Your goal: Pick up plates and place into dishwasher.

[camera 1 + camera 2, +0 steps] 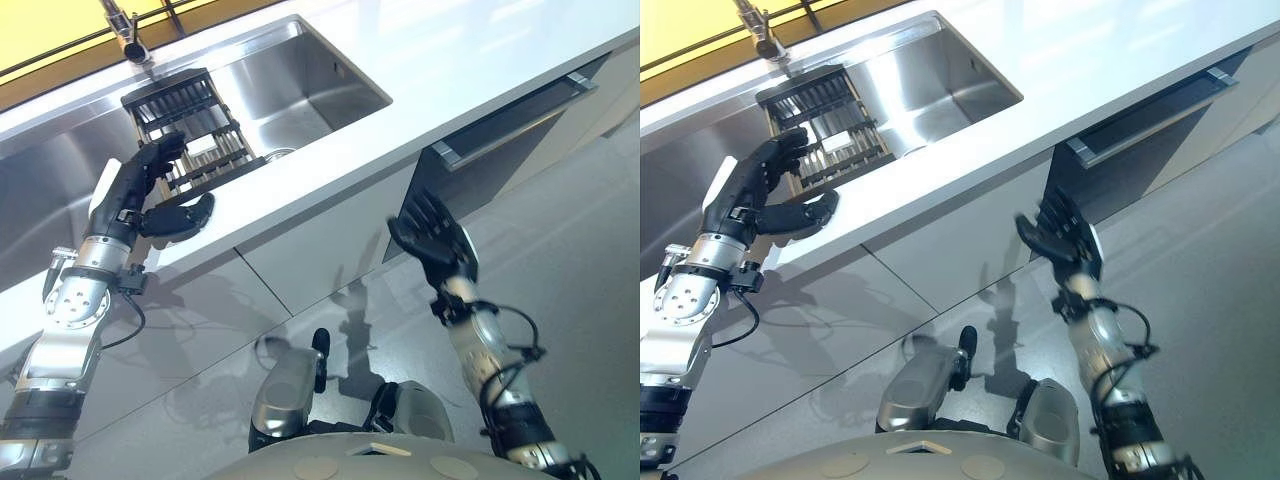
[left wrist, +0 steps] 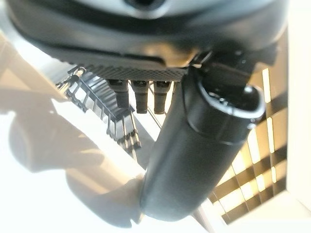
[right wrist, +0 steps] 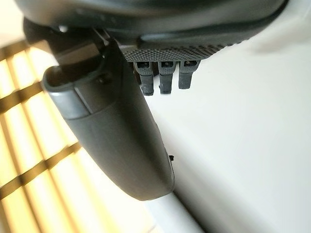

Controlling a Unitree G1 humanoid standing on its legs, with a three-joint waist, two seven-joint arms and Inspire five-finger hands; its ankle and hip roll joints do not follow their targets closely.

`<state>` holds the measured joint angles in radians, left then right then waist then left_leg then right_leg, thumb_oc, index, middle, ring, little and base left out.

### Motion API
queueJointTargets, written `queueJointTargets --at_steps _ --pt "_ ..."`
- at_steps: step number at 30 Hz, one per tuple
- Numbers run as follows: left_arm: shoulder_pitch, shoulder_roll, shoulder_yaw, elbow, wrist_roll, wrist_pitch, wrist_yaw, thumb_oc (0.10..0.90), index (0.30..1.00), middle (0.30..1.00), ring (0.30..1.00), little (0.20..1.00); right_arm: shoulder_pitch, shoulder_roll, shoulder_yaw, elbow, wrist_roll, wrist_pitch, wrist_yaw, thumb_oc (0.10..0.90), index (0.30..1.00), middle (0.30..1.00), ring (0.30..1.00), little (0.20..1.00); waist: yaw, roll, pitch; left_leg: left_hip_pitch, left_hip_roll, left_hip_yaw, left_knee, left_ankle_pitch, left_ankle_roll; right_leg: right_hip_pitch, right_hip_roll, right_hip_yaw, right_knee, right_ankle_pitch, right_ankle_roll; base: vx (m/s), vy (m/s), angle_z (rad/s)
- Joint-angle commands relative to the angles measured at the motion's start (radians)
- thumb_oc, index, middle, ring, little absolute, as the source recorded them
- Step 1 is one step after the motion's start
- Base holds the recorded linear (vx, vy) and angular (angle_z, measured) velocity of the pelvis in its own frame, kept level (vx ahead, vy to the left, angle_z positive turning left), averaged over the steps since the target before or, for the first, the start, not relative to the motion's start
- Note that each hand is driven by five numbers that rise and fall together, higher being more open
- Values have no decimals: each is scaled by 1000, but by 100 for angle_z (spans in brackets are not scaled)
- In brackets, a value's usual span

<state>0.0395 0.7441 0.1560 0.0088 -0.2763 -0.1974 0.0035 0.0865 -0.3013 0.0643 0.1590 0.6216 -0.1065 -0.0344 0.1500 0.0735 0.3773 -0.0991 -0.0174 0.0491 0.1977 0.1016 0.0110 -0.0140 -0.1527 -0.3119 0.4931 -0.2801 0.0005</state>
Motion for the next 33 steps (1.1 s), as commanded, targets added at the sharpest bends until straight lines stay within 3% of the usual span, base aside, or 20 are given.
queueJointTargets --at_steps 1,4,10,15,22,25,27,31,33 --pt "14 37 107 -73 6 -52 109 800 900 900 900 900 -2 1 16 11 -231 -117 27 800 900 900 900 900 -46 -29 -130 42 -60 33 -38 -87 25 12 21 49 -202 187 89 -287 -85 -6" --pt "-17 6 85 -98 36 -43 152 800 900 900 900 900 42 -30 24 174 -392 -121 32 800 900 900 900 900 -71 -47 -155 64 -57 24 -105 -70 14 37 50 65 -282 206 78 -244 -84 -3" --pt "-125 -33 6 -102 85 -23 185 800 900 900 900 900 47 -23 47 480 -387 -117 48 800 900 900 900 900 -104 -48 -195 106 -51 29 -237 -22 -22 105 107 97 -409 230 59 -170 -54 -4" --pt "-157 -57 -12 -77 93 -40 194 800 900 900 900 900 30 -5 48 604 -414 -118 17 800 900 900 900 900 -127 -41 -217 116 -55 37 -219 -49 -19 122 121 144 -442 235 49 -83 27 -6" --pt "-153 -67 -3 -85 82 -42 175 800 900 900 900 900 22 -6 29 687 -440 -78 -1 800 900 900 900 900 -139 -41 -240 149 -58 43 -177 -116 2 119 96 157 -421 218 57 24 65 -19" --pt "-152 -63 3 -94 88 -36 141 800 900 900 900 900 8 -7 32 711 -471 -59 -24 800 900 900 900 900 -134 -39 -241 155 -58 43 -150 -147 27 93 69 154 -325 195 71 92 116 -10" --pt "-155 -54 1 -103 88 -23 119 800 900 900 900 900 3 -5 30 714 -471 -49 -34 800 900 900 900 900 -133 -42 -238 158 -66 35 -149 -159 56 43 48 162 -197 218 95 101 125 -7" --pt "-183 -23 -35 -82 63 -19 101 800 900 900 900 900 21 -8 46 695 -465 -58 -60 800 900 900 900 900 -138 -5 -214 177 -66 16 -167 -161 98 -158 2 195 315 390 118 85 183 1" --pt "-203 -11 -52 -63 44 -2 102 800 900 900 900 900 36 -16 58 672 -449 -64 -71 800 900 900 900 900 -158 9 -192 193 -67 -1 -164 -161 108 -319 28 216 530 440 138 93 129 26"
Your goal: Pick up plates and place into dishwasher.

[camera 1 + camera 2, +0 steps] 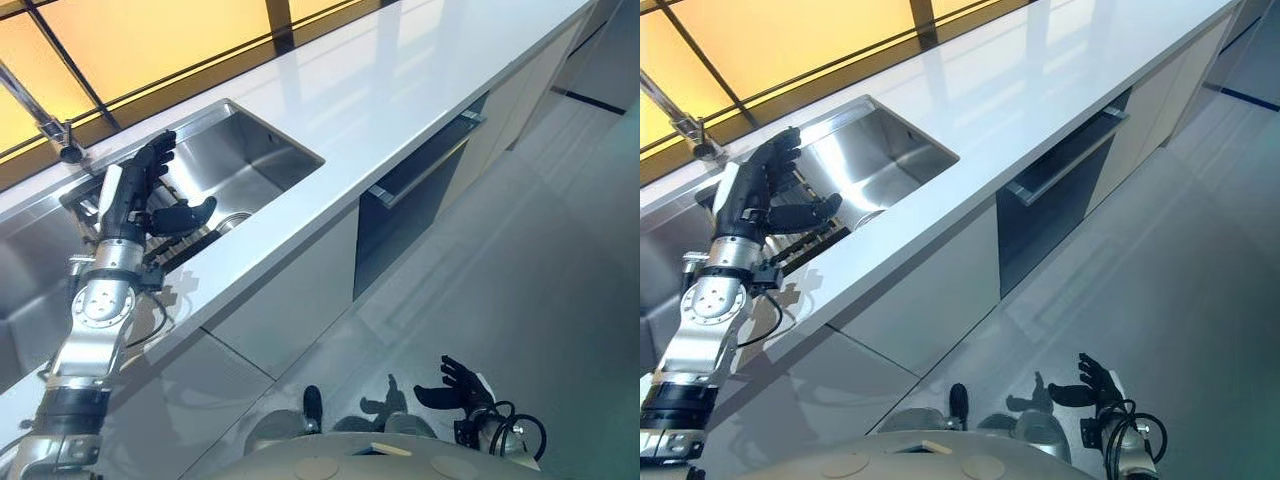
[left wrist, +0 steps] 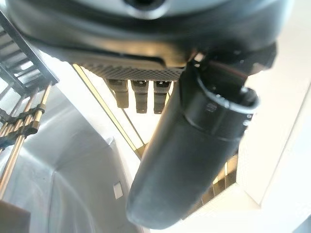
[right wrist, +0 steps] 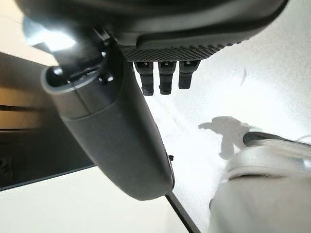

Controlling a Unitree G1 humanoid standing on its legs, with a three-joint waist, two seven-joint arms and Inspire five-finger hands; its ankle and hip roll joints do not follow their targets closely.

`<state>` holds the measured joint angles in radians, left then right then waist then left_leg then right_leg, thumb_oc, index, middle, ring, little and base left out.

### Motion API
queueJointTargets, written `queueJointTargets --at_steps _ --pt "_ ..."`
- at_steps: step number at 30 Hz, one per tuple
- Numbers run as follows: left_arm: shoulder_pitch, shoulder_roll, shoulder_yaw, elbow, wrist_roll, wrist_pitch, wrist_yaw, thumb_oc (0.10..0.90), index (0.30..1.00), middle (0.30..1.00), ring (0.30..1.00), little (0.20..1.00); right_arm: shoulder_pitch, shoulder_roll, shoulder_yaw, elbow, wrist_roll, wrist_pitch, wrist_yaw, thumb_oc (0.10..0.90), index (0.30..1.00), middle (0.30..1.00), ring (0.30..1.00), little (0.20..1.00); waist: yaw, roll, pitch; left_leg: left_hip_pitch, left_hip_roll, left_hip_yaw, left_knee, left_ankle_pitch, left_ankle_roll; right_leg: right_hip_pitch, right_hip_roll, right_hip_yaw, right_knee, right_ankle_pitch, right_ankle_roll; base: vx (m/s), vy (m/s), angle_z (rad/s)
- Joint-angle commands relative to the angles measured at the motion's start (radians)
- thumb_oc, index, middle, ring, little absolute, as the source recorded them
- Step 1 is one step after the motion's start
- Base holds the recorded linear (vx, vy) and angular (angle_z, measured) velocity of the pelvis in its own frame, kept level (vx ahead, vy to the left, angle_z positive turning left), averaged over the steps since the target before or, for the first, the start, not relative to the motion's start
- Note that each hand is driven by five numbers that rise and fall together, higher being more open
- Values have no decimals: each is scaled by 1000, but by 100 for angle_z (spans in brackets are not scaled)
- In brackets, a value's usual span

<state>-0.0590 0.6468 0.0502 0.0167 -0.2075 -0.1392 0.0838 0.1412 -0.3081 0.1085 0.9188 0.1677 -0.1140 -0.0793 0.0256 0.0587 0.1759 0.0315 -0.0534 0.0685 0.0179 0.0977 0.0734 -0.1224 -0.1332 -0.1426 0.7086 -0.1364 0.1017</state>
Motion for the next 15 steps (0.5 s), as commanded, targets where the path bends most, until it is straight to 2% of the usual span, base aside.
queueJointTargets --at_steps 1,3,5,7,8,9,10,11,12,13,15 --pt "-111 89 46 -64 -32 -55 24 800 900 900 900 900 -14 -12 13 -91 14 -62 -25 800 900 900 900 900 -41 29 14 65 -28 -28 16 -154 47 -272 29 51 366 296 39 93 31 36" --pt "-120 80 27 -40 -42 -66 28 800 900 900 900 900 -9 -18 8 -72 1 -87 -8 800 900 900 900 900 -62 47 32 68 -18 -51 25 -144 46 -433 75 56 446 268 24 140 -72 31" --pt "-124 71 16 -39 -37 -73 29 800 900 900 900 900 -21 -17 6 -51 3 -92 -3 800 900 900 900 900 -64 51 35 59 -14 -64 32 -146 45 -451 85 62 389 272 18 120 -148 28" --pt "-148 60 -9 -40 -29 -67 33 800 900 900 900 900 -50 -9 7 9 7 -108 -4 800 900 900 900 900 -65 33 40 50 -26 -91 57 -173 47 -444 87 95 194 310 16 241 -317 30" --pt "-166 60 -17 -43 -24 -66 37 800 900 900 900 900 -72 -7 6 43 16 -110 -1 800 900 900 900 900 -66 2 42 53 -49 -115 76 -207 38 -395 62 101 -81 328 17 393 -397 44" --pt "-170 60 -22 -49 -22 -69 36 800 900 900 900 900 -74 -7 3 45 23 -111 -5 800 900 900 900 900 -75 -14 46 71 -64 -131 85 -233 29 -329 50 69 -364 304 12 352 -399 56" --pt "-175 68 -32 -56 -35 -71 37 800 900 900 900 900 -81 -9 5 61 51 -107 -17 800 900 900 900 900 -71 -29 47 48 -81 -148 117 -241 21 -209 74 76 -448 254 7 212 -258 85" --pt "-172 69 -37 -59 -58 -57 47 800 900 900 900 900 -86 -8 -1 60 52 -75 -17 800 900 900 900 900 -72 -37 52 41 -87 -159 134 -242 27 -190 81 95 -404 269 8 114 -257 131" --pt "-147 56 -29 -73 -39 -53 52 800 900 900 900 900 -81 -3 -2 41 43 -23 -30 800 900 900 900 900 -60 -41 42 35 -80 -162 135 -236 27 -178 70 76 -406 260 3 121 -226 132" --pt "-121 47 -15 -76 -21 -67 46 800 900 900 900 900 -77 -1 6 51 74 -16 -48 800 900 900 900 900 -46 -46 32 32 -78 -167 131 -236 15 -130 59 58 -458 213 -1 158 -214 73" --pt "-98 67 9 -82 -55 -70 29 800 900 900 900 900 -79 -7 -40 128 80 -48 -27 800 900 900 900 900 -43 -51 -4 57 -85 -169 80 -225 -3 -12 75 69 -621 225 -4 183 -119 7"
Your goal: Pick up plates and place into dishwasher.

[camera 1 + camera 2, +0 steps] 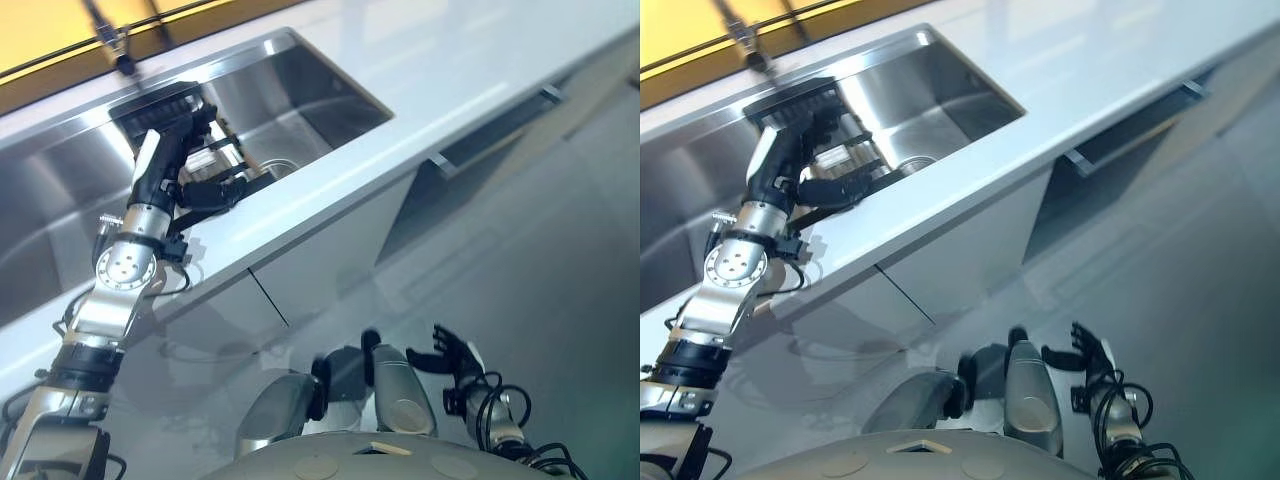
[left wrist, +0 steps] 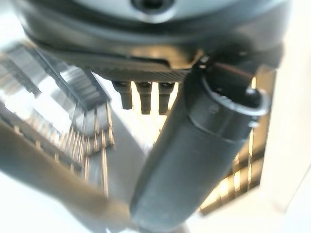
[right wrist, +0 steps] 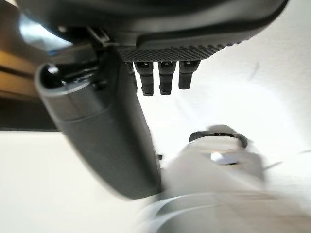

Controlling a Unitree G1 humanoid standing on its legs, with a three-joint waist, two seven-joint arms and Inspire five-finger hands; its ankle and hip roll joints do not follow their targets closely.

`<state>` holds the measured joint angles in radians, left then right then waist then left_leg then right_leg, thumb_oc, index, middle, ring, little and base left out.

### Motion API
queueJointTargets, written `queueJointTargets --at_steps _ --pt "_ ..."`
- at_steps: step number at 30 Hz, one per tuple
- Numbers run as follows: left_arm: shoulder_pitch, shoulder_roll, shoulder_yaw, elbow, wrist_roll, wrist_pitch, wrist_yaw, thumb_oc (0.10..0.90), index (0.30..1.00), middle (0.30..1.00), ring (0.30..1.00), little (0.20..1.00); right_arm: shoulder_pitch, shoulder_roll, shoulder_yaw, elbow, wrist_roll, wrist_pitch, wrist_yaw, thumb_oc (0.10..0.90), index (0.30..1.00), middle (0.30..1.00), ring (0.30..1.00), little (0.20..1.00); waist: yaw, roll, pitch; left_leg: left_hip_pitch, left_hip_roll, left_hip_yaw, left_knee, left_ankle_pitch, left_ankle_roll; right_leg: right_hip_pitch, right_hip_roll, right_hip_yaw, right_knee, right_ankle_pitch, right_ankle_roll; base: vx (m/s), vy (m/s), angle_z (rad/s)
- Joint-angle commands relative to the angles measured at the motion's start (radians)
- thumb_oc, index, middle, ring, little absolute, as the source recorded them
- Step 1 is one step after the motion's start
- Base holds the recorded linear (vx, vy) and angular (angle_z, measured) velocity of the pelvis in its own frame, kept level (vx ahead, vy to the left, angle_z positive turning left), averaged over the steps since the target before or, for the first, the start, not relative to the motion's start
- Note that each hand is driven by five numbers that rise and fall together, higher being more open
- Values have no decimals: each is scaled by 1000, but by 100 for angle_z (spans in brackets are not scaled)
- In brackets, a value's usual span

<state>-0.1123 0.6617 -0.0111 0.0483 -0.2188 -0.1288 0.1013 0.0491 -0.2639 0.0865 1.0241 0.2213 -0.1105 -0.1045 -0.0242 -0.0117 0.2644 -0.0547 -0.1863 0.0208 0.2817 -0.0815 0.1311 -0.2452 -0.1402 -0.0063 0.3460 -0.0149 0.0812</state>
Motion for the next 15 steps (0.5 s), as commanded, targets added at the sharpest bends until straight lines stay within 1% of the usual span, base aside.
queueJointTargets --at_steps 1,3,4,5,7,10,12,15 --pt "-46 54 72 -113 -46 -81 11 800 900 900 900 900 12 -54 -21 30 23 -53 2 800 900 900 900 900 6 20 -96 147 49 -118 -191 -44 -63 118 86 -68 -275 106 16 125 -26 9" --pt "-53 69 83 -120 -71 -78 12 800 900 900 900 900 4 -77 -40 73 0 -45 28 800 900 900 900 900 3 21 -123 161 54 -98 -222 -40 -69 142 100 -61 -337 125 17 68 10 26" --pt "-53 68 83 -121 -71 -78 12 800 900 900 900 900 3 -77 -40 73 0 -46 28 800 900 900 900 900 3 21 -123 161 54 -98 -222 -40 -69 142 100 -61 -338 125 17 84 14 34" --pt "-48 69 92 -131 -73 -75 7 800 900 900 900 900 -2 -89 -44 98 -24 -44 49 800 900 900 900 900 5 22 -137 166 55 -87 -232 -40 -72 149 108 -61 -354 131 16 73 0 20" --pt "-47 64 98 -140 -69 -58 -12 800 900 900 900 900 -4 -90 -38 109 -16 -39 54 800 900 900 900 900 12 20 -148 167 59 -71 -231 -43 -73 159 107 -70 -351 126 15 84 -11 2" --pt "-48 52 101 -128 -59 -41 -26 800 900 900 900 900 7 -73 -28 98 -27 -49 63 800 900 900 900 900 4 18 -156 175 69 -50 -222 -52 -75 163 106 -71 -339 114 16 80 -11 -22" --pt "-51 52 99 -117 -65 -41 -23 800 900 900 900 900 12 -69 -23 96 -28 -48 71 800 900 900 900 900 -1 16 -158 178 72 -41 -217 -57 -75 165 105 -70 -338 111 16 55 -11 -5" --pt "-57 45 97 -99 -59 -44 -23 800 900 900 900 900 16 -61 -7 106 -67 -45 78 800 900 900 900 900 -7 11 -162 173 83 -12 -179 -76 -80 172 97 -77 -327 97 14 40 -47 -8"
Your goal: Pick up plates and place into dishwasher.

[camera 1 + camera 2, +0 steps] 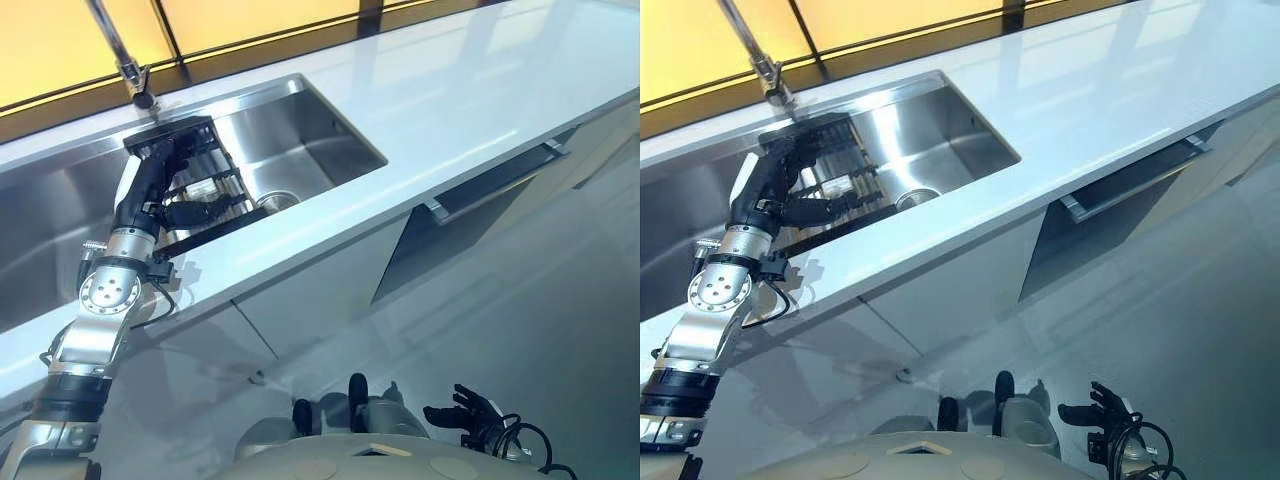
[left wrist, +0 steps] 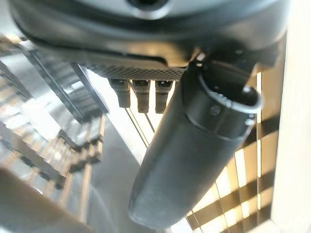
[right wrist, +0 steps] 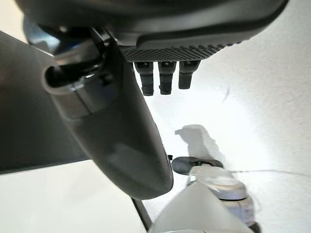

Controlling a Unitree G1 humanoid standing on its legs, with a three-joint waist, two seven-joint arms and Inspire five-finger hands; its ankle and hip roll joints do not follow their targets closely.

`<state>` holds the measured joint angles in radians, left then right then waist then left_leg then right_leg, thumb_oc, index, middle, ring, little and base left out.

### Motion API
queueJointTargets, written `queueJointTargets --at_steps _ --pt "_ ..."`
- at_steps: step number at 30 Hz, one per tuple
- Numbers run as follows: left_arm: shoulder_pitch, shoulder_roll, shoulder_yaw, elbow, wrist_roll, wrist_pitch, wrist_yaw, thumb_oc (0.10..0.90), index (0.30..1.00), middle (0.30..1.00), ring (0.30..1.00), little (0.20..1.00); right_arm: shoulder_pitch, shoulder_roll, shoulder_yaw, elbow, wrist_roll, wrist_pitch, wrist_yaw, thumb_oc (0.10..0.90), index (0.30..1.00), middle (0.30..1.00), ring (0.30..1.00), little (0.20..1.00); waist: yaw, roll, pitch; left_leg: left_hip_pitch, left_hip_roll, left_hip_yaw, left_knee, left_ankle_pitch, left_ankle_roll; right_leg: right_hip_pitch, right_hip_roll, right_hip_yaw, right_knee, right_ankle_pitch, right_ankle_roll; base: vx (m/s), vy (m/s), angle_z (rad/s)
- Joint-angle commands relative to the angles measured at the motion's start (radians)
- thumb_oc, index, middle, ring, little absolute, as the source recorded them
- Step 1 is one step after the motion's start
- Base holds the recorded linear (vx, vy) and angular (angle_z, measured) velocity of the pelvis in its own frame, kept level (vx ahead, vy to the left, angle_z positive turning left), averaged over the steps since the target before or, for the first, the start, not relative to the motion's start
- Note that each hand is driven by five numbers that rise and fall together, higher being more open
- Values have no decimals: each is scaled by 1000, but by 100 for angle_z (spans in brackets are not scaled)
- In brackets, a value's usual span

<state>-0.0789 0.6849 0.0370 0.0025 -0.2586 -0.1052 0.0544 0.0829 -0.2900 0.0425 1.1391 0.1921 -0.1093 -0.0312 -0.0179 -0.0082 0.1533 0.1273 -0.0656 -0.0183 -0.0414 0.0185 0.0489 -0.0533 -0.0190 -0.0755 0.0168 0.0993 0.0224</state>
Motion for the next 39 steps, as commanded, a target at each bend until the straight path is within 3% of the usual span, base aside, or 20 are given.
queueJointTargets --at_steps 1,4,8,9,11,12,15,18,19,21,22,23,24,26,28,30,33,34,36,39 --pt "-93 21 48 -52 -16 -65 24 800 900 900 900 900 -18 -33 40 -6 -34 -46 5 800 900 900 900 900 -13 5 -51 -11 -36 32 162 -183 0 -15 -27 -10 5 -23 70 30 -78 -6" --pt "-94 20 45 -52 -7 -52 32 800 900 900 900 900 -21 -33 43 0 -22 -38 6 800 900 900 900 900 -9 4 -49 -36 -22 40 254 -175 -22 9 -34 -19 18 -51 50 17 -80 -4" --pt "-84 1 46 -40 -19 -52 52 800 900 900 900 900 -17 -42 37 18 -42 -23 18 800 900 900 900 900 -3 7 -35 -150 -8 47 494 -56 -86 55 -48 -24 10 -74 13 -6 -48 -6" --pt "-84 1 46 -40 -19 -52 52 800 900 900 900 900 -17 -42 37 18 -42 -23 18 800 900 900 900 900 -3 7 -35 -150 -8 47 494 -56 -86 55 -48 -24 10 -74 13 19 23 -21" --pt "-61 -25 59 -40 -11 -60 51 800 900 900 900 900 -25 -46 52 33 -64 -27 23 800 900 900 900 900 9 5 -24 -206 -27 40 620 -46 -98 59 -66 -23 22 -77 6 46 77 -28" --pt "-39 -46 69 -43 -4 -68 44 800 900 900 900 900 -31 -53 58 36 -74 -26 25 800 900 900 900 900 13 4 -14 -229 0 39 637 -29 -101 65 -79 -15 30 -79 3 72 158 -33" --pt "-19 -50 81 -42 -6 -76 42 800 900 900 900 900 -36 -61 50 43 -92 -37 25 800 900 900 900 900 16 3 -7 -197 62 20 546 -20 -94 74 -98 7 27 -75 16 77 205 -37" --pt "-8 -39 103 -50 -27 -69 55 800 900 900 900 900 -50 -74 40 61 -108 -40 34 800 900 900 900 900 29 27 -13 -95 136 -55 257 16 -105 75 -112 28 22 -77 49 147 431 -48" --pt "-13 -33 108 -66 -45 -59 59 800 900 900 900 900 -52 -80 35 68 -117 -40 32 800 900 900 900 900 38 42 -19 -51 171 -76 99 18 -128 78 -135 28 13 -73 73 125 455 -37" --pt "-33 -40 101 -80 -50 -56 59 800 900 900 900 900 -53 -87 27 75 -119 -41 26 800 900 900 900 900 41 51 -18 -34 189 -61 3 13 -153 76 -177 21 11 -69 107 84 542 -25" --pt "-45 -46 94 -83 -50 -62 54 800 900 900 900 900 -55 -89 21 75 -121 -41 17 800 900 900 900 900 39 53 -15 -36 187 -49 -23 18 -158 71 -199 20 15 -67 126 58 836 -24" --pt "-62 -47 68 -84 -53 -91 53 800 900 900 900 900 -60 -114 29 62 -136 -48 -5 800 900 900 900 900 26 61 -6 -32 179 -64 15 -16 -173 29 -262 32 48 -59 155 61 742 -16" --pt "-62 -49 64 -81 -59 -96 58 800 900 900 900 900 -60 -120 35 52 -145 -43 -18 800 900 900 900 900 23 60 -4 -38 167 -68 40 -34 -171 27 -272 37 53 -55 159 92 745 -18" --pt "-62 -45 50 -70 -76 -117 60 800 900 900 900 900 -35 -98 37 -2 -117 -39 -31 800 900 900 900 900 32 31 6 -94 98 -77 95 -73 -136 37 -316 48 37 -13 198 76 408 -14" --pt "-64 -51 52 -35 -59 -140 55 800 900 900 900 900 -27 -79 10 -22 -116 -57 7 800 900 900 900 900 42 6 7 -105 73 -53 103 -94 -110 27 -350 29 19 32 201 133 350 -13" --pt "-45 -47 82 -3 -58 -147 45 800 900 900 900 900 -32 -71 31 -52 -195 -61 47 800 900 900 900 900 59 2 -2 -86 73 -17 76 -93 -83 6 -336 -9 42 47 188 151 295 -27" --pt "-21 -36 97 0 -38 -136 39 800 900 900 900 900 -35 -58 49 -58 -204 -70 67 800 900 900 900 900 68 5 -18 -70 81 27 39 -79 -64 -1 -268 -47 100 -28 169 50 184 -73" --pt "-26 -26 90 6 -41 -133 37 800 900 900 900 900 -38 -52 57 -49 -212 -80 65 800 900 900 900 900 64 6 -23 -64 80 32 23 -70 -56 -4 -221 -46 120 -60 160 38 128 -48" --pt "-38 -21 76 7 -37 -124 46 800 900 900 900 900 -44 -47 79 -51 -220 -77 69 800 900 900 900 900 67 1 -33 -61 71 33 10 -59 -52 10 -155 -70 106 -96 133 44 55 -43" --pt "-37 -26 73 -29 -17 -82 79 800 900 900 900 900 -53 -40 112 -62 -216 -49 65 800 900 900 900 900 96 -16 -43 -68 54 61 7 -58 -55 56 -134 -134 10 -75 120 49 -73 -29"
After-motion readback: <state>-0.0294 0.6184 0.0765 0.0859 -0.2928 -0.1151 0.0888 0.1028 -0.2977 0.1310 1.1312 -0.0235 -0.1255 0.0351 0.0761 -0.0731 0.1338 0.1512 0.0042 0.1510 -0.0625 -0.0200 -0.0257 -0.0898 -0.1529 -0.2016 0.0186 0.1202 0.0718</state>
